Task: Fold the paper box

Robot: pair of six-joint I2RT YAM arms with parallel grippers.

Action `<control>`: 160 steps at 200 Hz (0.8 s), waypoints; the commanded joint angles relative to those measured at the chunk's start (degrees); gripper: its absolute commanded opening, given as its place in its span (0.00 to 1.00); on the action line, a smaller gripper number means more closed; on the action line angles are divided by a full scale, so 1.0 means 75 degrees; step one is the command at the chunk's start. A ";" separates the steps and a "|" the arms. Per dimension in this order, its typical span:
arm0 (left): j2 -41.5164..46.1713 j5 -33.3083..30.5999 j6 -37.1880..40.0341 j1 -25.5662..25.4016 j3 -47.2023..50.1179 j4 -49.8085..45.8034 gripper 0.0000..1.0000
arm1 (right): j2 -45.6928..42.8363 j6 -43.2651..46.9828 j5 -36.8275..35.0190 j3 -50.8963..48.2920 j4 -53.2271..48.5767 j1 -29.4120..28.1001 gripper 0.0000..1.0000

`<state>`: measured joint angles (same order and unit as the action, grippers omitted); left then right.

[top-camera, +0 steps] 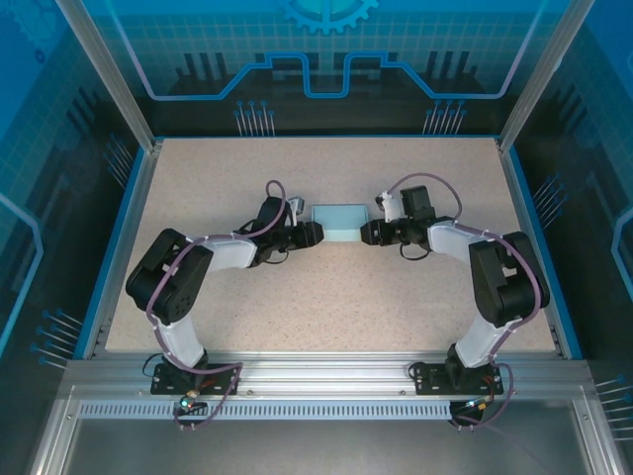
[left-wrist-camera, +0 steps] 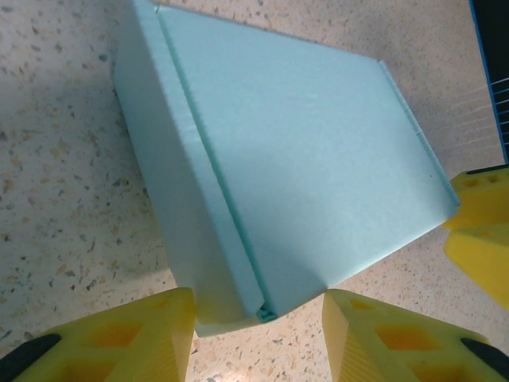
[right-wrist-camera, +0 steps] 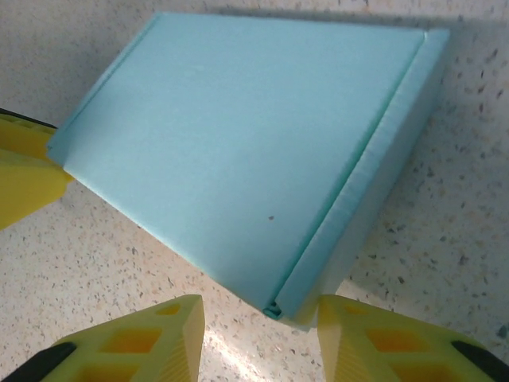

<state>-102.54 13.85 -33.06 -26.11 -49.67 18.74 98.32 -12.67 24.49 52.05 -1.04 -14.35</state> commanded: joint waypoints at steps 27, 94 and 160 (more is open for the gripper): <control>-0.0261 0.0086 -0.0165 -0.0040 0.0113 0.0122 0.48 | 0.0331 -0.0192 0.0040 0.0177 -0.0379 -0.0021 0.44; 0.0036 -0.0214 -0.0104 -0.0026 0.0151 -0.0067 0.52 | -0.0215 -0.0051 -0.0427 0.0249 -0.0859 0.0029 0.46; 0.1193 -0.0894 0.0453 -0.0026 0.0397 -0.0453 0.54 | -0.1810 0.0629 -0.1578 0.0519 -0.1806 -0.0318 0.48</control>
<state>-98.70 10.52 -32.97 -26.11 -47.99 17.12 89.78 -11.27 17.47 53.76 -10.41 -14.70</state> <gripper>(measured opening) 0.540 0.476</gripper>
